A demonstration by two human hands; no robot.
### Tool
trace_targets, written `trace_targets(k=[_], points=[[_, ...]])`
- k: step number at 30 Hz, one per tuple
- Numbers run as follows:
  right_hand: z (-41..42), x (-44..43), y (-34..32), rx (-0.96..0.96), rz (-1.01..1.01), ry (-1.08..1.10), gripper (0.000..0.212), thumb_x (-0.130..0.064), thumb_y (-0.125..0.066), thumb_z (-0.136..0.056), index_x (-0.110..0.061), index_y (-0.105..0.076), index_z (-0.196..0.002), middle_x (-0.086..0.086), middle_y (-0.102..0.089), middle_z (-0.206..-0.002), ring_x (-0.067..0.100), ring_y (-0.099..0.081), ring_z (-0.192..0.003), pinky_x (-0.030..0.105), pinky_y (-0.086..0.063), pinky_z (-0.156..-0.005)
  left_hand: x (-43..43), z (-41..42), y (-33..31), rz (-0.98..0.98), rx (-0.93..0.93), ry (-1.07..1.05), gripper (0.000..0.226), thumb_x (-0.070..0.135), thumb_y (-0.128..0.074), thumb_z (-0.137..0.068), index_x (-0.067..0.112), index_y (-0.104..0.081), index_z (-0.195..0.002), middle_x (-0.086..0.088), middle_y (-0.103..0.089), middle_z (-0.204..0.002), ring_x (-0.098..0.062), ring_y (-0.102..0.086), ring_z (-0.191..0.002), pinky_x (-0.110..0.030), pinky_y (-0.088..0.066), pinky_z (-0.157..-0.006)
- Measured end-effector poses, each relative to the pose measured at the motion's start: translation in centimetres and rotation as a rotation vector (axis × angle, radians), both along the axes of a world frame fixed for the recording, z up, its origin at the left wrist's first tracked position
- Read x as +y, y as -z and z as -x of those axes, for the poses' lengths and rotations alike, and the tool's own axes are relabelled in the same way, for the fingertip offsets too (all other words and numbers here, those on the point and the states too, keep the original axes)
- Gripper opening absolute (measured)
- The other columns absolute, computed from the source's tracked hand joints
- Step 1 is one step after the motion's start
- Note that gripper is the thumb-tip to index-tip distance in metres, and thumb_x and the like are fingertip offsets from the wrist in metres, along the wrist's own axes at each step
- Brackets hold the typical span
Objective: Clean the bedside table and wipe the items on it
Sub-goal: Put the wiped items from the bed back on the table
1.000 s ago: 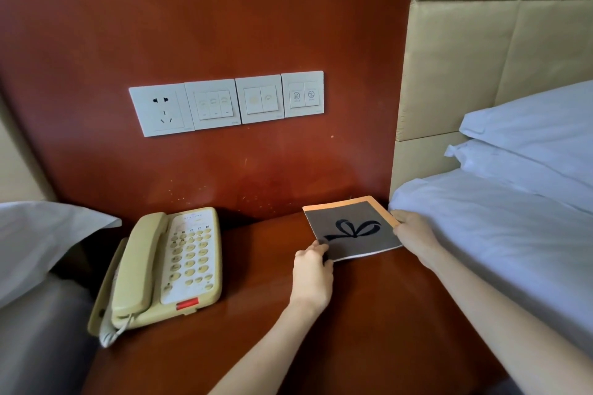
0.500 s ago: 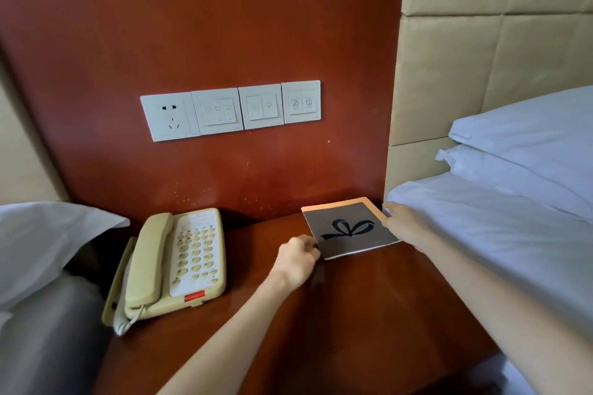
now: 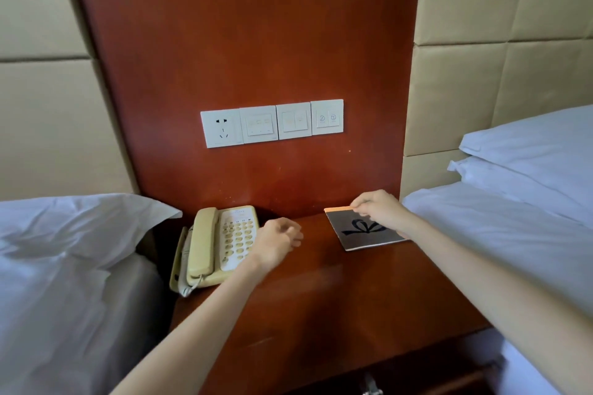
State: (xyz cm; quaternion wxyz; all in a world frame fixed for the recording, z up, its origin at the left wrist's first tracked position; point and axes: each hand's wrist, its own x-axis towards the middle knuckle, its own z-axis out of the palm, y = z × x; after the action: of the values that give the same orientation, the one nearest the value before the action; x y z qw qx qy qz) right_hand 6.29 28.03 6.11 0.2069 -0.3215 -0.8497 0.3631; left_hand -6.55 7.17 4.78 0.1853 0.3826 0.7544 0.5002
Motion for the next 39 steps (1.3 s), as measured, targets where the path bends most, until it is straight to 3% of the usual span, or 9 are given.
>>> trace_targets(k=[3,5,8,15,18,26,30,34,39], points=[[0.5,-2.1,-0.5,0.031,0.024,-0.054,0.018,-0.013,-0.055,-0.093,-0.018,-0.07,-0.102,0.002,-0.068,-0.102,0.017,-0.064,-0.099,0.033,-0.051,-0.09,-2.2,0.5,-0.9,-0.037,-0.044,-0.015,0.025,0.011,-0.037,-0.1,0.005,-0.059,-0.109,-0.012,-0.067,-0.105,-0.023,-0.064,-0.098,-0.028,-0.052,-0.082],[0.9,-3.5,-0.8,0.068,0.074,-0.088,0.018,-0.012,-0.054,-0.094,-0.016,-0.069,-0.104,0.001,-0.067,-0.103,0.015,-0.064,-0.099,0.025,-0.052,-0.081,-3.8,1.0,-1.4,-0.041,-0.04,-0.024,0.025,0.013,-0.038,-0.1,0.007,-0.06,-0.109,-0.009,-0.068,-0.105,-0.018,-0.065,-0.097,-0.022,-0.051,-0.077],[1.5,-6.0,-1.2,0.115,0.149,-0.133,0.021,-0.01,-0.05,-0.096,-0.013,-0.067,-0.107,0.003,-0.068,-0.105,0.011,-0.065,-0.095,0.014,-0.049,-0.069,-6.6,1.8,-2.0,-0.055,-0.033,-0.073,0.024,0.014,-0.04,-0.099,0.01,-0.063,-0.104,-0.007,-0.07,-0.103,-0.016,-0.067,-0.092,-0.025,-0.05,-0.079],[4.2,-11.9,-1.2,0.146,0.25,-0.25,0.024,-0.01,-0.046,-0.096,-0.013,-0.067,-0.105,0.006,-0.071,-0.104,0.016,-0.067,-0.096,0.026,-0.054,-0.079,-15.3,3.1,-3.5,-0.06,0.023,-0.186,0.024,0.01,-0.042,-0.097,0.008,-0.065,-0.105,-0.006,-0.071,-0.1,-0.018,-0.067,-0.096,-0.031,-0.052,-0.083],[5.9,-14.9,-1.2,0.142,0.279,-0.322,0.022,-0.01,-0.047,-0.094,-0.014,-0.067,-0.101,0.006,-0.072,-0.101,0.017,-0.068,-0.095,0.03,-0.055,-0.084,-19.1,3.6,-3.9,-0.062,0.027,-0.222,0.024,0.007,-0.041,-0.098,0.007,-0.064,-0.104,-0.008,-0.069,-0.098,-0.02,-0.066,-0.094,-0.026,-0.052,-0.079],[9.9,-24.9,-1.9,0.126,0.361,-0.586,0.019,-0.01,-0.049,-0.095,-0.012,-0.066,-0.102,0.007,-0.072,-0.101,0.013,-0.069,-0.093,0.021,-0.056,-0.074,-28.2,5.0,-4.7,-0.003,0.107,-0.343,0.021,0.007,-0.045,-0.097,0.013,-0.065,-0.098,-0.005,-0.069,-0.097,-0.014,-0.065,-0.083,-0.027,-0.049,-0.076],[11.5,-29.9,-1.5,0.077,0.354,-0.719,0.021,-0.007,-0.047,-0.094,-0.009,-0.065,-0.105,0.009,-0.07,-0.104,0.018,-0.069,-0.095,0.029,-0.054,-0.083,-33.0,5.2,-5.2,0.087,0.171,-0.419,0.021,0.003,-0.048,-0.094,0.013,-0.067,-0.09,-0.008,-0.069,-0.094,-0.023,-0.064,-0.087,-0.032,-0.047,-0.077],[12.4,-34.8,-0.2,0.039,0.389,-0.824,0.023,-0.002,-0.046,-0.093,-0.004,-0.064,-0.108,0.009,-0.068,-0.1,0.017,-0.066,-0.086,0.029,-0.051,-0.077,-37.5,4.8,-5.2,0.153,0.221,-0.529,0.02,0.004,-0.049,-0.094,0.012,-0.068,-0.094,-0.007,-0.07,-0.096,-0.022,-0.065,-0.09,-0.035,-0.048,-0.083],[12.8,-40.4,0.8,0.016,0.422,-0.974,0.022,0.001,-0.05,-0.092,0.0,-0.063,-0.109,0.011,-0.068,-0.099,0.015,-0.064,-0.079,0.023,-0.05,-0.07,-43.1,4.5,-4.6,0.094,0.178,-0.639,0.02,0.003,-0.049,-0.095,0.01,-0.067,-0.099,-0.008,-0.07,-0.102,-0.021,-0.064,-0.094,-0.032,-0.047,-0.082]])
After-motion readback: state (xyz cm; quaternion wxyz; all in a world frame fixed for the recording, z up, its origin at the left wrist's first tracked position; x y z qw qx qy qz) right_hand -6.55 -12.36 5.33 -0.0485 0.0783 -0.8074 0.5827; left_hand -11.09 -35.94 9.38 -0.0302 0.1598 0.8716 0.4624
